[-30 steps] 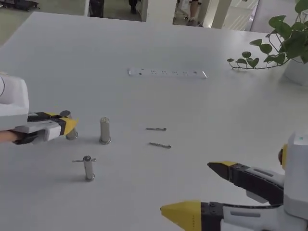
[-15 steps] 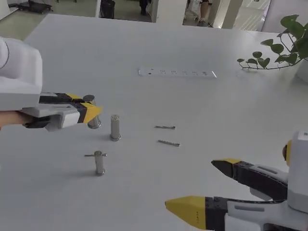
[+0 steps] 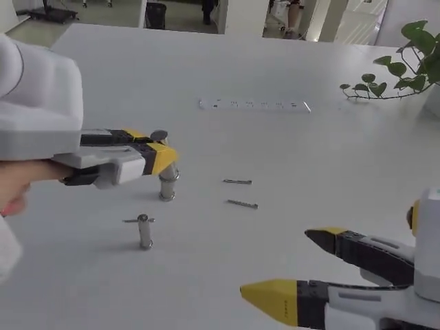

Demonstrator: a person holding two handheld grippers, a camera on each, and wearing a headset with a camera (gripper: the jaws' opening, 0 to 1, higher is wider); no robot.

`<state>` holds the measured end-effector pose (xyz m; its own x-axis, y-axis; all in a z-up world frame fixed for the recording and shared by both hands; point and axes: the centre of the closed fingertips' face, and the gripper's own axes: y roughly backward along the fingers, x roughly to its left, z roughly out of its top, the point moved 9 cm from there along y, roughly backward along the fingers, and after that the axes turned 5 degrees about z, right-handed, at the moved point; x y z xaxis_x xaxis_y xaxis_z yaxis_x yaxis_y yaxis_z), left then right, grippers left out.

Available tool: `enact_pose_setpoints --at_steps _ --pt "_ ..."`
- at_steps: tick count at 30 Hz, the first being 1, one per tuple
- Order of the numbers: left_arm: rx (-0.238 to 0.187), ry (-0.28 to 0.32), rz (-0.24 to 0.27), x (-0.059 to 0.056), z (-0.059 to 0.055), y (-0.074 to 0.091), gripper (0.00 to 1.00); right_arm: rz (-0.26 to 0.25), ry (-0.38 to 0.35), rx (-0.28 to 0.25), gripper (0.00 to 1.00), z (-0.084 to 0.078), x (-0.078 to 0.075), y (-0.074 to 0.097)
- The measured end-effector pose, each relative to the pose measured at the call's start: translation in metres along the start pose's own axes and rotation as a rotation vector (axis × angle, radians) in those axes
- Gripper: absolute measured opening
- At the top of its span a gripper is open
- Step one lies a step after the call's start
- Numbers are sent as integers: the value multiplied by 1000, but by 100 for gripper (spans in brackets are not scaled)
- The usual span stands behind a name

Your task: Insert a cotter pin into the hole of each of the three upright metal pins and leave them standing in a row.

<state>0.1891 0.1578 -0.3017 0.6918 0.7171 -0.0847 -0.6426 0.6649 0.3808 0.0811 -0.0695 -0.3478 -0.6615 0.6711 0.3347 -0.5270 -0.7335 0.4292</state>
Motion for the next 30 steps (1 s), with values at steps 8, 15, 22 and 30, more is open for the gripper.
enact_pose_setpoints --at_steps 8,15,22,30 --pt "12 4 -44 -20 -4 -5 9 0 8 -10 84 2 0 3" --pt "37 -8 -74 -37 -10 -12 9 7 3 -20 87 3 2 3" --pt "45 -15 -96 -53 -20 -17 9 2 -14 -23 92 1 1 4" --pt "63 1 -98 -66 -33 -23 9 -1 -22 -21 94 -2 0 5"
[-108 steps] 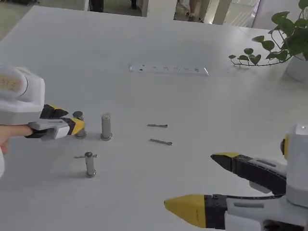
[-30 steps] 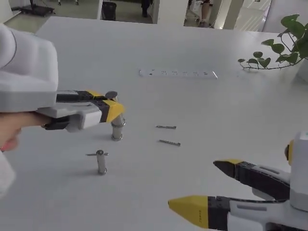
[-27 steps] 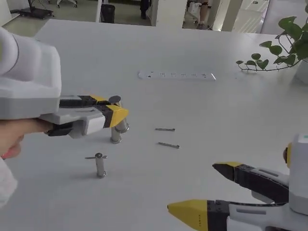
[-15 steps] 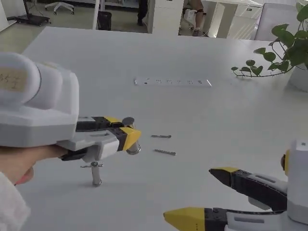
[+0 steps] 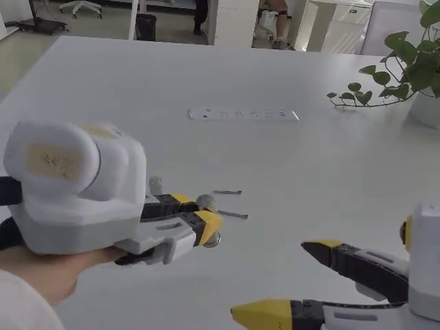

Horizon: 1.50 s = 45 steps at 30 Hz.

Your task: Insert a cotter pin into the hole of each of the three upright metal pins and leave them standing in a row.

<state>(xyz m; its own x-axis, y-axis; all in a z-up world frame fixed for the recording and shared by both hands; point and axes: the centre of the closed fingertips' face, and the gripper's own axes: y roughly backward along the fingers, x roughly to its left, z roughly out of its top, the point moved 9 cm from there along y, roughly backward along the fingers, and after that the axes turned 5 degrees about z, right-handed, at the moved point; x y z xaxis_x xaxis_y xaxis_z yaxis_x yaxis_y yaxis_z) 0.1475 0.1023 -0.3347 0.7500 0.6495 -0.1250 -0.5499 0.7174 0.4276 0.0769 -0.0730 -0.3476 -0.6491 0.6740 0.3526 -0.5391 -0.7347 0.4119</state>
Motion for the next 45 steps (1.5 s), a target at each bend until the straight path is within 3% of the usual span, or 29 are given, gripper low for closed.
enact_pose_setpoints --at_steps 9,16,21,45 --pt "19 18 9 -7 -15 -7 9 3 -25 -11 95 -3 0 1" --pt "46 3 7 -11 -25 -12 9 -22 -77 -25 98 -5 -4 1" --pt "60 -4 14 -13 -32 -16 9 -18 -73 -19 98 -6 -3 2" --pt "77 -68 -4 -13 -46 -26 9 -9 -95 10 96 -13 -5 -1"
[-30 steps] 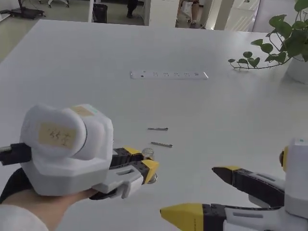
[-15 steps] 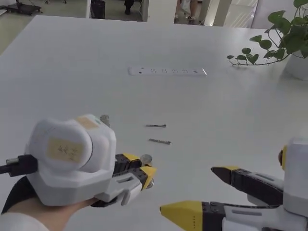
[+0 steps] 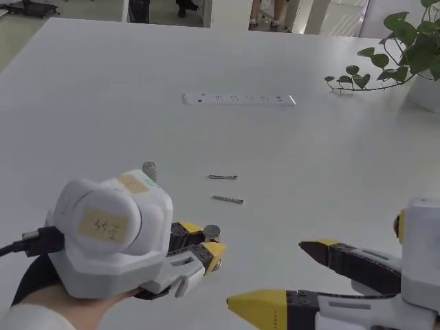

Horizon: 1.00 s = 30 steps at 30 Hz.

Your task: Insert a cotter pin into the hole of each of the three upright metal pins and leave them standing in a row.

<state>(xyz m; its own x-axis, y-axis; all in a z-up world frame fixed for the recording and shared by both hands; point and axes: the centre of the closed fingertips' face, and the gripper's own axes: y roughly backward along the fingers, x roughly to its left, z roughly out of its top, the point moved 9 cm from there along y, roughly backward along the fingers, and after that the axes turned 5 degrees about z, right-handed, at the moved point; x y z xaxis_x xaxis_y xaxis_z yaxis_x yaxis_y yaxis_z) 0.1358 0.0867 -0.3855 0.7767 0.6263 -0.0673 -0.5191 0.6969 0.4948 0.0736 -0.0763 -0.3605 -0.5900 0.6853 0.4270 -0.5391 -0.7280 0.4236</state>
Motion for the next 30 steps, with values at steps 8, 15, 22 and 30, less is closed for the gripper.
enact_pose_setpoints --at_steps 8,15,22,30 --pt "1 -10 -4 0 -2 -3 9 -3 1 7 96 0 -1 0" --pt "-1 -21 -1 0 -3 -4 9 2 0 14 95 -2 0 -1" --pt "4 -29 4 0 -5 -5 9 4 -1 20 95 -3 0 -1" --pt "16 -32 8 0 -8 -8 9 6 0 29 95 -4 0 -2"
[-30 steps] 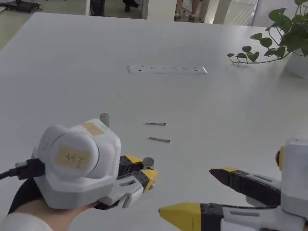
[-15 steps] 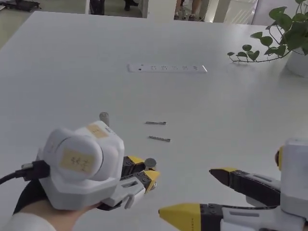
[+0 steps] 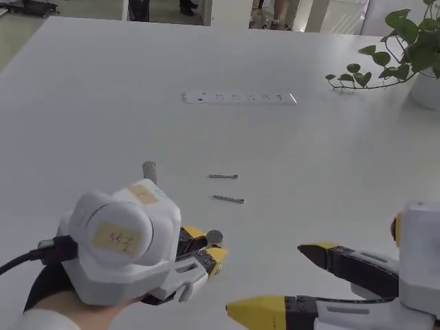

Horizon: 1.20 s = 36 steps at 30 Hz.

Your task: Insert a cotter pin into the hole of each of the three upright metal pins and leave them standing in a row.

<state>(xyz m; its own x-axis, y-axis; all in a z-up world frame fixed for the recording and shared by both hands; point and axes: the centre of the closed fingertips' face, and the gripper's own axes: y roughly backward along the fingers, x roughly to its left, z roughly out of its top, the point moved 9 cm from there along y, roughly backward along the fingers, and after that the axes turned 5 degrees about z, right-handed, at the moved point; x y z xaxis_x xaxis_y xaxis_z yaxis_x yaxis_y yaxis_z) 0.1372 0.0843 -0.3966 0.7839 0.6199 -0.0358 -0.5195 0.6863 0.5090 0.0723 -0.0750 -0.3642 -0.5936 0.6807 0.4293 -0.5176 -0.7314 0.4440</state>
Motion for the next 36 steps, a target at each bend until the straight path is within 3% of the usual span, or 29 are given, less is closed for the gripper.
enact_pose_setpoints --at_steps 21,36 --pt "9 -8 11 -2 -5 -6 9 9 7 15 94 -2 0 -1" --pt "15 -21 0 -3 -6 -11 9 -12 -3 32 93 -6 -3 2"
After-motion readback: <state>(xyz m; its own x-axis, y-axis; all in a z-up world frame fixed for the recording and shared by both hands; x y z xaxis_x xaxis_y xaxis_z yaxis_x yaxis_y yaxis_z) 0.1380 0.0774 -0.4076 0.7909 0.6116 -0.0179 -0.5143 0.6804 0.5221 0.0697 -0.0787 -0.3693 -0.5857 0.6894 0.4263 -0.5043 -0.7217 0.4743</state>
